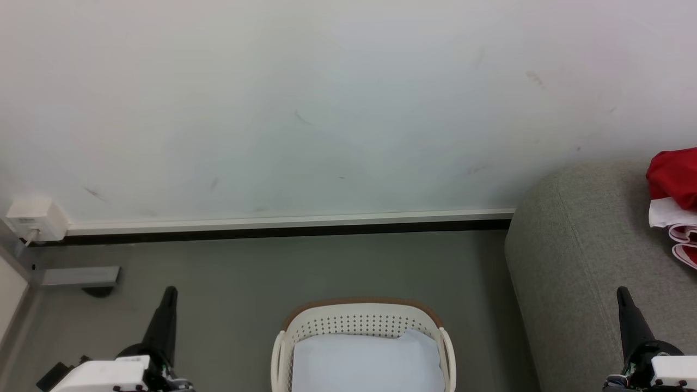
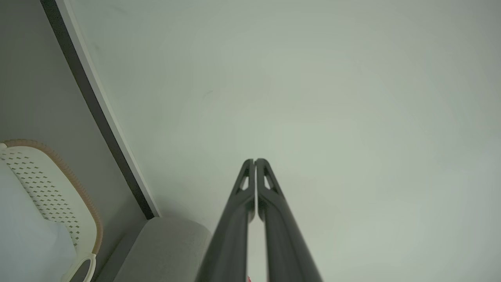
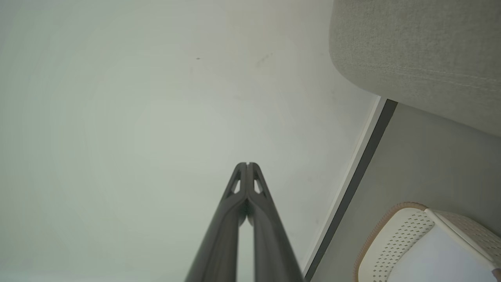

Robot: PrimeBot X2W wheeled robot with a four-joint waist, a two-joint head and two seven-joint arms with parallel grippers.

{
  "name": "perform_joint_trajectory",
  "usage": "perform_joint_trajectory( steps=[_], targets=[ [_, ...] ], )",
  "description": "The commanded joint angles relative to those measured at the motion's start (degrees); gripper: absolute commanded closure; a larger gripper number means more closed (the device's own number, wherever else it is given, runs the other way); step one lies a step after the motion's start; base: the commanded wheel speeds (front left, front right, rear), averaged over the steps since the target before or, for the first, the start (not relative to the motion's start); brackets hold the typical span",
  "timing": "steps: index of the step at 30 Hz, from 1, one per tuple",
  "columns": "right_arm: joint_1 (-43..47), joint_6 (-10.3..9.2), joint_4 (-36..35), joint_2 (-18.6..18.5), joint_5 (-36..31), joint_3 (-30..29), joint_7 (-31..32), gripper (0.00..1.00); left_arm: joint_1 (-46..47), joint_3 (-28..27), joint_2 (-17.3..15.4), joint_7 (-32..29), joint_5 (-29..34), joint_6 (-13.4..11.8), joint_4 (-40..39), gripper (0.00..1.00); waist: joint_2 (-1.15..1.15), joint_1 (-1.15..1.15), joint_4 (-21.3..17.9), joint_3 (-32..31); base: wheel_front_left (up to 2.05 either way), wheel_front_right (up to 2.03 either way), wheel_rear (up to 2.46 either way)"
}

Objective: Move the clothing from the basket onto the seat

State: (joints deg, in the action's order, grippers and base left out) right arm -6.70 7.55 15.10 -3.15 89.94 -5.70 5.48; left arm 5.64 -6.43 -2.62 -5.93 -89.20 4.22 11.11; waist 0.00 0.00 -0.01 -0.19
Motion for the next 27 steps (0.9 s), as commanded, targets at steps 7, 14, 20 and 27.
perform_joint_trajectory(
  steps=[7,14,20,27],
  targets=[
    [-0.89,-0.12,-0.46,-0.51,3.29,-0.38,0.78,1.00,0.73,-0.35,-0.46,-0.82,-3.70,-0.03,-0.57,1.00,0.00,0.00,-0.01,0.08,0.00,0.00,0.00],
    [-0.85,-0.12,-0.45,-0.57,3.16,-0.24,0.66,1.00,0.70,-0.33,-0.45,-0.81,-3.51,0.01,-0.54,1.00,0.00,0.00,-0.01,0.08,0.00,0.00,0.00],
    [-0.84,-0.12,-0.45,-0.63,3.27,-0.15,0.57,1.00,0.70,-0.33,-0.45,-0.81,-3.51,0.01,-0.54,1.00,0.00,0.00,-0.01,0.08,0.00,0.00,0.00],
    [-0.82,-0.12,-0.45,-0.68,3.31,-0.06,0.47,1.00,0.70,-0.33,-0.45,-0.81,-3.51,0.01,-0.54,1.00,0.00,0.00,-0.01,0.08,0.00,0.00,0.00]
  ],
)
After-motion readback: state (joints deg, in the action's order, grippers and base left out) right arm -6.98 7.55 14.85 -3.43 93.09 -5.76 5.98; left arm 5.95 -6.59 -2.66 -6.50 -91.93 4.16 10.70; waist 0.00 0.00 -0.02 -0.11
